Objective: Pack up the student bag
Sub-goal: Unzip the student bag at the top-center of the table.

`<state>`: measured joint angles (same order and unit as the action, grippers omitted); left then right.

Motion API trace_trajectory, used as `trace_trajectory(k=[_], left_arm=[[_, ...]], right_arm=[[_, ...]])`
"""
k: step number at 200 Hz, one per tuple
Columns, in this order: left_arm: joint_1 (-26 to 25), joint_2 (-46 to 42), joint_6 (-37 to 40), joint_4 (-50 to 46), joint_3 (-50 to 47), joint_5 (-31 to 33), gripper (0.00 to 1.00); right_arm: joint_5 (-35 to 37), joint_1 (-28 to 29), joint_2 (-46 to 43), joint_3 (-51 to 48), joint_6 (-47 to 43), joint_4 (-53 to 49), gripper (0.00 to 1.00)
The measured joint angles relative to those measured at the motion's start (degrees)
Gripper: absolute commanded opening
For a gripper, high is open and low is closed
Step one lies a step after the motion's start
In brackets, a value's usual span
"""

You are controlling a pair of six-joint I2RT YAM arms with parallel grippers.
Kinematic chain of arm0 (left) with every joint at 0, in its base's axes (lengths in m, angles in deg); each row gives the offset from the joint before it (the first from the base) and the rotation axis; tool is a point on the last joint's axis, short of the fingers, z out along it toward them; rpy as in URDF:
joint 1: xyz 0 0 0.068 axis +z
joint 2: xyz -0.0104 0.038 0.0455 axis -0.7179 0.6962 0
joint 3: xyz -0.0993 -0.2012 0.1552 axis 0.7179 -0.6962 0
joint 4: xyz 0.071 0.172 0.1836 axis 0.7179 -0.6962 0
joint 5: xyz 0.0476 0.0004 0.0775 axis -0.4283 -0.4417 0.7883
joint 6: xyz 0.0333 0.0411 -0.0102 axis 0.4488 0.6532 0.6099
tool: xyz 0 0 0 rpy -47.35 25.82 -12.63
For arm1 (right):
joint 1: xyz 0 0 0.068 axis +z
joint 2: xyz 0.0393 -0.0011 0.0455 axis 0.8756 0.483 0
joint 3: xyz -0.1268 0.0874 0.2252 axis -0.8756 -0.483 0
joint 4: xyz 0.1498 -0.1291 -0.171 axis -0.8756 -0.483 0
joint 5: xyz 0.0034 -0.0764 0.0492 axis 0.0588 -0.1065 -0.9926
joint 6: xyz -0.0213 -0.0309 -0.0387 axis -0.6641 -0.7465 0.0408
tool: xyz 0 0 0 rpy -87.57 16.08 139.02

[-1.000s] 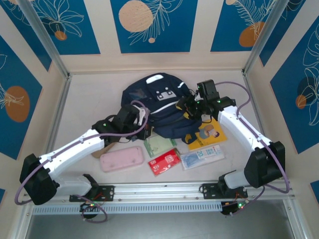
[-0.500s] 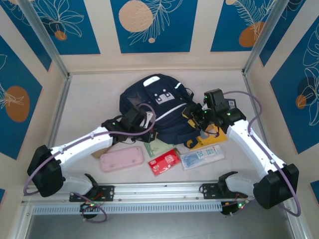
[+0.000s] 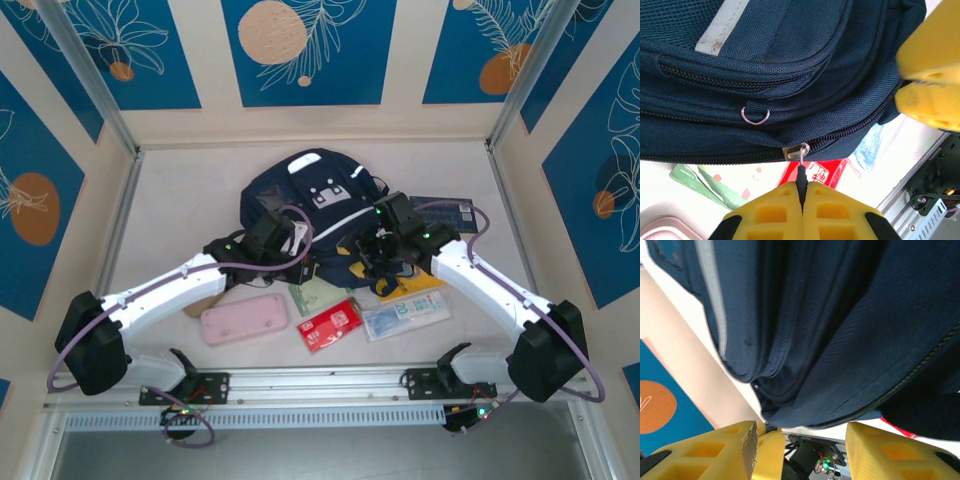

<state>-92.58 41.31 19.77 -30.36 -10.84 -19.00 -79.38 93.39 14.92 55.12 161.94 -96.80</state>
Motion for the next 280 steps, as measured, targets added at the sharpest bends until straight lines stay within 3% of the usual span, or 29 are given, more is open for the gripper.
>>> trace_trajectory(k=[61, 77, 96, 112, 173, 280], left_arm=[[0.0, -1.0, 0.0, 0.0, 0.0, -0.2, 0.00], [0.0, -1.7, 0.0, 0.0, 0.0, -0.2, 0.00], [0.0, -2.4, 0.0, 0.0, -0.1, -0.1, 0.00], [0.0, -2.7, 0.3, 0.0, -0.3, 0.1, 0.00], [1.7, -3.9, 1.4, 1.2, -1.1, 0.9, 0.00], [15.0, -1.0, -1.8, 0.2, -2.9, -0.1, 0.00]], right_arm=[[1.5, 0.0, 3.7, 0.0, 1.0, 3.5, 0.48], [2.4, -0.2, 5.2, 0.8, 0.7, 3.6, 0.37], [2.5, -0.8, 7.2, 1.8, 0.3, 4.1, 0.12], [2.5, -1.4, 7.8, 1.8, 0.9, 4.6, 0.00], [2.5, -3.6, 4.3, 0.9, 1.0, 6.0, 0.00], [1.0, -6.8, 1.9, -1.6, -0.3, 8.9, 0.00]])
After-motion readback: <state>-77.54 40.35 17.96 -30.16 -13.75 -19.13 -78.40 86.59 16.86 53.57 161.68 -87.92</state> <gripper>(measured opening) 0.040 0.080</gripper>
